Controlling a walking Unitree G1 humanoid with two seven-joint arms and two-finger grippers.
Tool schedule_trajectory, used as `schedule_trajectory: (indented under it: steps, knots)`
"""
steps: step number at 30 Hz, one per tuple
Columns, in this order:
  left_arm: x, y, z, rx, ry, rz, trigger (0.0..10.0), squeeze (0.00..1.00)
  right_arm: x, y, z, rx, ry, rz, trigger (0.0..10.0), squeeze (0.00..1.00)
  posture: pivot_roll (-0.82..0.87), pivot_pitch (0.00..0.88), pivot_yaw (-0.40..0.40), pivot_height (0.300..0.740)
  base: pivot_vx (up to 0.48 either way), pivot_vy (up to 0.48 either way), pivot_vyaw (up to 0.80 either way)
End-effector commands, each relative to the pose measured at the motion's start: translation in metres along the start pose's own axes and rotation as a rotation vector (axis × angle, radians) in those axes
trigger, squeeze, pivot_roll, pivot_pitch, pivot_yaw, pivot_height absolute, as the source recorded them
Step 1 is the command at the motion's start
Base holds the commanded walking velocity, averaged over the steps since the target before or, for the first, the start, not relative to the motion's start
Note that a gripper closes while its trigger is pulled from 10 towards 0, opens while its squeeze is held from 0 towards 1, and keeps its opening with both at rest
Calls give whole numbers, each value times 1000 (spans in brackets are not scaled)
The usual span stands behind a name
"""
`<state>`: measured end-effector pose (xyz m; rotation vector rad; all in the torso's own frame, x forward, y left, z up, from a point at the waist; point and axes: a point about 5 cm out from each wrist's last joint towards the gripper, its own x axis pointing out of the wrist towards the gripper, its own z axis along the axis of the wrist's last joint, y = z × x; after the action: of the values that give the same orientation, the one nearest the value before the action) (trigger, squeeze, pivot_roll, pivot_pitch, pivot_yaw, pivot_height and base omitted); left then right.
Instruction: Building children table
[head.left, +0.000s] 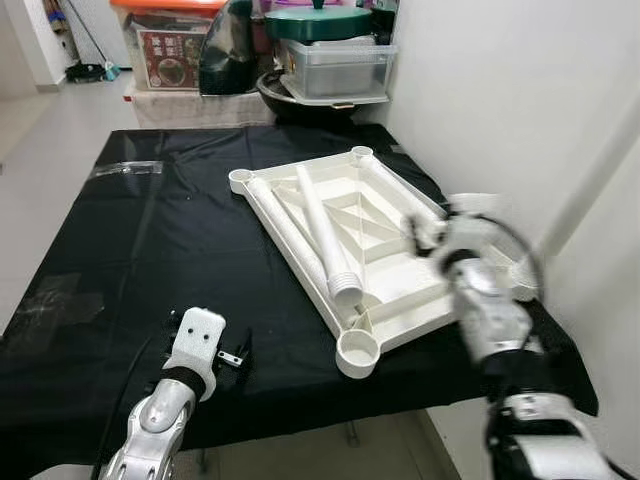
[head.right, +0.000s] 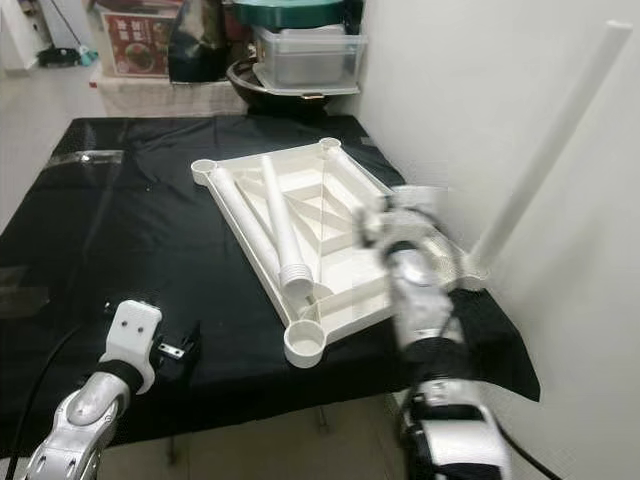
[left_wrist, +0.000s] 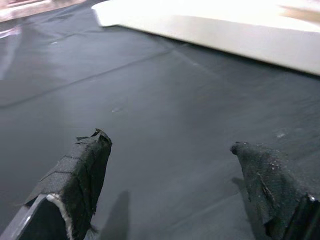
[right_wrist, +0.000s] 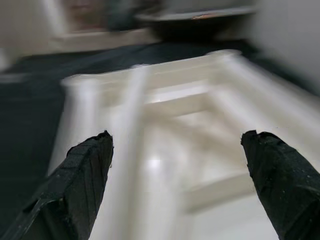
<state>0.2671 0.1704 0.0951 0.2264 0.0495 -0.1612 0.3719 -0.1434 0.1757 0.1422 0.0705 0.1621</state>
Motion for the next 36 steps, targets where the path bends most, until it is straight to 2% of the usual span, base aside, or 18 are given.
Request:
schedule_trajectory:
  steps: [1, 2, 4, 5, 7, 9, 10, 15, 19, 21, 27, 31, 36]
  knots:
    - [-1, -1, -2, 9, 17, -4, 10000, 0, -3, 8, -4, 38, 33, 36, 10000, 918, 128, 0, -92, 740, 0, 0, 0]
    - [0, -1, -1, 10, 15, -6, 10000, 0, -3, 21, -7, 43, 64, 59, 10000, 859, 125, 0, -91, 740, 0, 0, 0]
    - [2, -2, 1, 12, 11, -7, 10000, 0, -4, 36, -12, 9, 108, 62, 10000, 588, 126, 0, -91, 740, 0, 0, 0]
    - [2, -2, 1, 12, 11, -7, 10000, 0, -4, 36, -12, 9, 108, 62, 10000, 588, 126, 0, -91, 740, 0, 0, 0]
    - [2, -2, 1, 12, 10, -8, 10000, 0, -5, 39, -18, -3, 134, 37, 10000, 286, 127, 0, -92, 740, 0, 0, 0]
    - [2, -2, 1, 12, 10, -7, 10000, 0, -5, 39, -20, 1, 147, 27, 10000, 286, 127, 0, -92, 740, 0, 0, 0]
    - [2, -1, 1, 13, 10, -6, 10000, 0, -7, 38, -21, 12, 159, 20, 10000, 0, 125, 0, -92, 740, 0, 0, 0]
    - [1, -1, -1, 12, 13, -5, 10000, 0, -14, 35, -26, 27, 211, 16, 10000, 0, 113, 0, -90, 740, 0, 0, 0]
    - [4, -7, 0, 5, 11, -14, 10000, 0, -22, 39, -35, 30, 279, 34, 10000, 0, 101, 0, -91, 740, 0, 0, 0]
    - [4, -7, 0, 5, 11, -14, 10000, 0, -22, 39, -35, 30, 279, 34, 10000, 0, 101, 0, -91, 740, 0, 0, 0]
    - [6, -6, 0, 2, 7, -9, 10000, 0, -22, 52, -35, 47, 303, 76, 10000, 0, 106, 0, -103, 740, 0, 0, 0]
    - [5, -6, -1, 3, 9, -6, 10000, 0, -22, 53, -34, 43, 308, 76, 10000, 0, 107, 0, -106, 740, 0, 0, 0]
    - [4, -9, -2, 7, 14, -7, 10000, 0, -24, 53, -44, 10, 346, 60, 10000, 0, 109, 0, -111, 740, 0, 0, 0]
